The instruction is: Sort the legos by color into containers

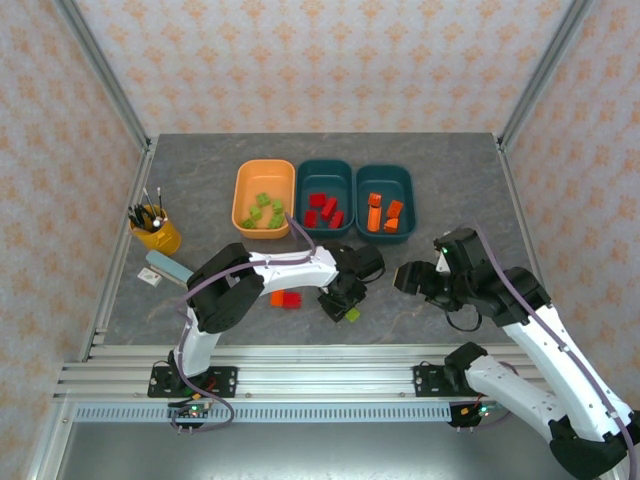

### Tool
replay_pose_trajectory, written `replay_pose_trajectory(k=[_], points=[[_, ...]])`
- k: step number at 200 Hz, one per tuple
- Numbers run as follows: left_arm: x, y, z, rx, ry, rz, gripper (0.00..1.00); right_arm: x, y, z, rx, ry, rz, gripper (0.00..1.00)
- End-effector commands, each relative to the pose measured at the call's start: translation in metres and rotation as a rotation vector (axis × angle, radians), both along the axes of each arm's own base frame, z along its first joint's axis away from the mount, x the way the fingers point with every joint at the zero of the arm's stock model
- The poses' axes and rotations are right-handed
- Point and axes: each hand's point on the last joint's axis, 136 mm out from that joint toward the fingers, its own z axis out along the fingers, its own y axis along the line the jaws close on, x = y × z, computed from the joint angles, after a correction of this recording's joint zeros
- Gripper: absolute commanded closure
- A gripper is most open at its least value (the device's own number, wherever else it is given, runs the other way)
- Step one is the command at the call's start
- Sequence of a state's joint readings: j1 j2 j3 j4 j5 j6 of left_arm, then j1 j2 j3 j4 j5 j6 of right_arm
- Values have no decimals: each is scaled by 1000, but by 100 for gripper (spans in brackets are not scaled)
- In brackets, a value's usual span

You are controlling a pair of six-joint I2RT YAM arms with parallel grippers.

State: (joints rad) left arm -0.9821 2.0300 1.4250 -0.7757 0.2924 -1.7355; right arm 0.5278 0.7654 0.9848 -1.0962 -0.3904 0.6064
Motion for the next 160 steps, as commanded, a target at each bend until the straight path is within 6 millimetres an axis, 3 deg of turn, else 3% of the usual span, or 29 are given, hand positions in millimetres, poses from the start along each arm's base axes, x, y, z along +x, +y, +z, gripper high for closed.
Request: replay_pose_trajectory(k=[1, 72, 120, 160], points=[[3, -12, -15, -15, -11, 4, 56, -3, -1, -4, 2, 13, -9, 30], [20, -14, -6, 25, -88, -84, 63, -4, 0, -6, 7, 15, 0, 30], [44, 2, 31, 65, -179, -146, 63, -2, 7, 0, 35, -7, 31, 30], [79, 43, 74, 124, -269, -203, 64, 9, 28, 16, 122, -59, 93, 30]])
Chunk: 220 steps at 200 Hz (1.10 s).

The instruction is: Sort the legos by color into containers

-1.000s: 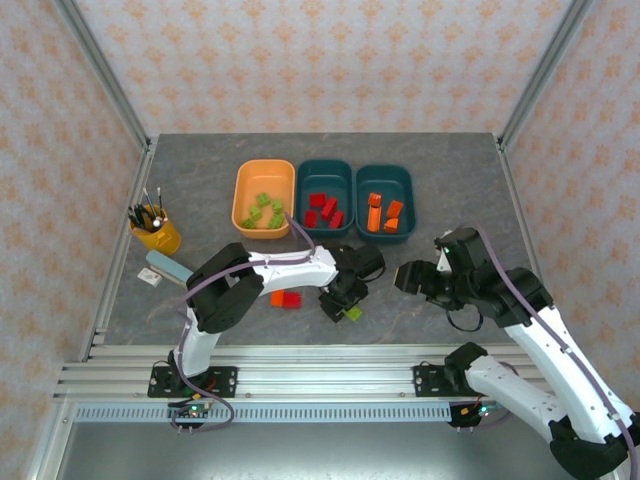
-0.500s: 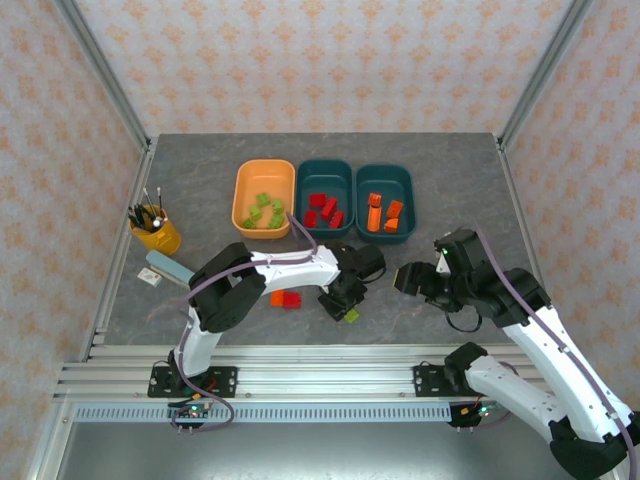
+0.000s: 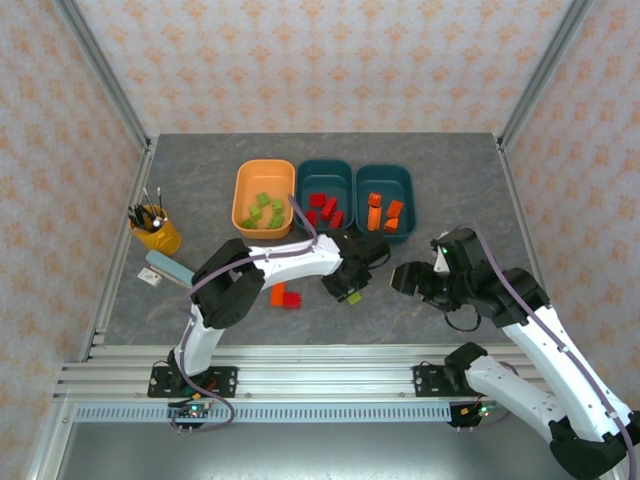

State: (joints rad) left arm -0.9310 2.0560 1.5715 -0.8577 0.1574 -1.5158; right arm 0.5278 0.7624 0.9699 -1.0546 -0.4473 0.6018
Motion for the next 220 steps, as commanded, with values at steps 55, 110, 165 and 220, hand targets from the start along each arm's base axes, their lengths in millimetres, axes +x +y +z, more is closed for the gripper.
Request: replay_pose_trajectory(k=[55, 110, 165, 220], points=[[100, 133, 98, 132, -201, -72, 65, 52, 62, 30, 164, -102, 105, 29], [191, 200, 97, 119, -241, -70, 65, 126, 125, 70, 217, -360, 68, 24], [267, 223, 75, 96, -276, -53, 66, 218, 171, 72, 81, -438, 12, 23], [304, 219, 37, 43, -280, -52, 65, 256, 193, 60, 28, -370, 17, 23]])
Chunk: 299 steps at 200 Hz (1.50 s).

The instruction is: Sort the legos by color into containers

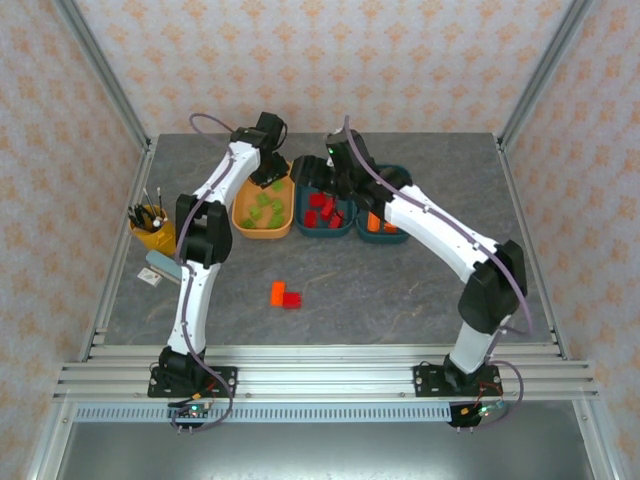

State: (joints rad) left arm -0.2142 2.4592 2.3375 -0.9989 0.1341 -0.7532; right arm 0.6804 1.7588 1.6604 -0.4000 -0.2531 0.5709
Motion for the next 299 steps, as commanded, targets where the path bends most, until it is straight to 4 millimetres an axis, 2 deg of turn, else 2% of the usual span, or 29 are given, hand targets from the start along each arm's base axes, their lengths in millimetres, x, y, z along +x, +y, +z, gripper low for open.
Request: replay_pose_trajectory(k=[1, 26, 52, 81, 97, 125, 143, 157, 162, 185, 220, 249, 273, 299], points=[[8, -6, -1, -30, -9, -35, 65, 6, -6, -1, -40, 9, -21, 23], [4, -8, -11, -38, 19, -30, 59, 5, -6, -8, -49, 30, -15, 23], [0, -6, 1, -32, 13, -29, 44, 0, -14, -18, -96, 48, -24, 23], [-6, -1, 35, -22, -28, -21, 39, -11, -26, -24, -151, 54, -37, 24], [-11, 3, 61, -16, -69, -8, 37, -20, -33, -26, -203, 47, -44, 24], [-36, 19, 108, 38, -123, 29, 34, -40, -37, -39, -304, 81, -53, 26], [-64, 32, 135, 70, -146, 53, 31, -55, -31, -58, -362, 141, -51, 28], [-91, 40, 147, 93, -155, 54, 28, -69, -22, -75, -417, 192, -43, 30], [-104, 44, 159, 95, -179, 56, 27, -73, -18, -78, -429, 200, -35, 30], [-161, 57, 167, 107, -196, 62, 26, -94, 2, -107, -510, 264, -11, 31], [-255, 67, 155, 115, -199, 45, 24, -118, 38, -141, -591, 342, 40, 33], [-323, 83, 145, 103, -210, 59, 22, -131, 55, -169, -672, 411, 51, 33], [-364, 91, 143, 72, -233, 46, 22, -138, 64, -189, -681, 461, 46, 32], [-389, 92, 142, 35, -267, 0, 20, -145, 71, -207, -679, 511, 42, 32]])
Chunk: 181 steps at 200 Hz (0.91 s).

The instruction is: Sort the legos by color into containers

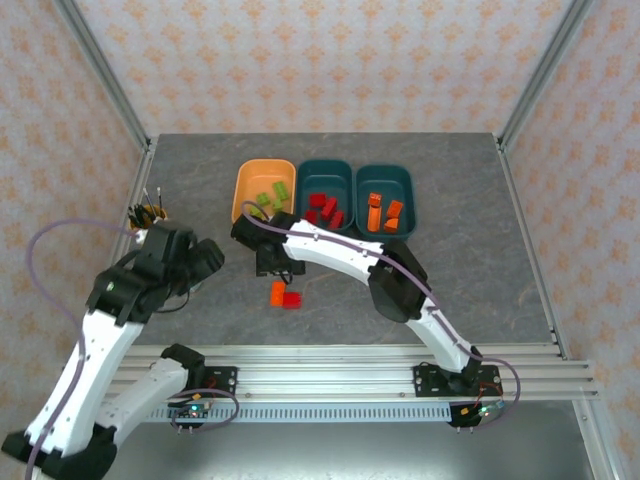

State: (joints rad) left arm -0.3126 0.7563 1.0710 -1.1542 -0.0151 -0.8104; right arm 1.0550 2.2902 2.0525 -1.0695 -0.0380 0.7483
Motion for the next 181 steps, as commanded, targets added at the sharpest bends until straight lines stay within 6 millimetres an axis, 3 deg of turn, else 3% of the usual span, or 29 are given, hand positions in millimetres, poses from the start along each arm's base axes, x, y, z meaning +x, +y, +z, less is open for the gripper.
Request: replay_pose_trajectory(k=[1, 55, 181], points=[[-28, 6, -11, 12, 36, -25, 20, -9, -4, -7, -34, 47, -50, 32], [-47, 3, -12, -16, 18, -89, 20, -21, 9, -27, -37, 83, -58, 36], [-42, -15, -11, -72, 12, -161, 20, -36, 10, -48, -48, 154, -123, 47]])
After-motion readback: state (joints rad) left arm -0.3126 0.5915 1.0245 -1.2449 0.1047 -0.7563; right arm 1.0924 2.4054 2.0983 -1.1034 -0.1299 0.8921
